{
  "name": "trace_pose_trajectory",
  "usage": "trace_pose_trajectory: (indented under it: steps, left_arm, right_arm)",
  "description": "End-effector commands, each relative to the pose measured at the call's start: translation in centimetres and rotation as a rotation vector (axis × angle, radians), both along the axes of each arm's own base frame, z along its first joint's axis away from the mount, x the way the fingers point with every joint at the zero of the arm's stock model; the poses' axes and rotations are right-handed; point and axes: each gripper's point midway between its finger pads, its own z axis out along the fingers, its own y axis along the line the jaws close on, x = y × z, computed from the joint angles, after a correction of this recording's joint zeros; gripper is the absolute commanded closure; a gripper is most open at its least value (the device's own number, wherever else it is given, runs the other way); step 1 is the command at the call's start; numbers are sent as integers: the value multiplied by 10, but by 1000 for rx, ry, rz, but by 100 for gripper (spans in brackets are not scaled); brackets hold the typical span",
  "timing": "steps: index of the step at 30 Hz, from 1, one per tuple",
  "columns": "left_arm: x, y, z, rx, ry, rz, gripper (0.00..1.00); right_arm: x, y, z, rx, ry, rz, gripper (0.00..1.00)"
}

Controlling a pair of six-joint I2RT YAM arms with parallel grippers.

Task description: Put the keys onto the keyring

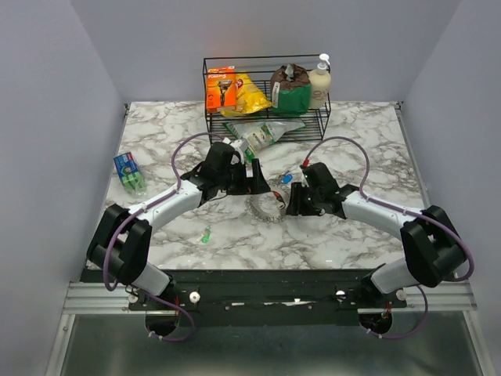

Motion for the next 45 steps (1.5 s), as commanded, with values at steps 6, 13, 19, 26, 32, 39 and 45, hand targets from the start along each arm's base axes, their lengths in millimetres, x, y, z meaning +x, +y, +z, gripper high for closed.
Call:
trace_pose_trajectory:
  steps: [6, 13, 19, 26, 32, 39, 45]
  left_arm:
    - [0, 1, -2, 17, 3, -9, 1]
    - [0, -1, -1, 12, 7, -17, 1]
    - [-1, 1, 1, 18, -6, -17, 1]
    - [-2, 2, -3, 26, 6, -20, 1]
    - [-2, 2, -4, 34, 8, -21, 1]
    - [-2, 6, -5, 58, 9, -17, 1]
    - [-2, 9, -6, 75, 12, -13, 1]
  right_arm:
    - [-8, 4, -9, 240, 56, -70, 48]
    - [-11, 10, -9, 290, 56, -65, 55]
    - [-12, 12, -7, 305, 44, -45, 57]
    - [-9, 1, 2, 219, -22, -38, 57]
    - [-7, 4, 10, 187, -46, -14, 57]
    - [-11, 20, 7, 188, -17, 30, 57]
    - [-15, 33, 11, 216, -9, 72, 57]
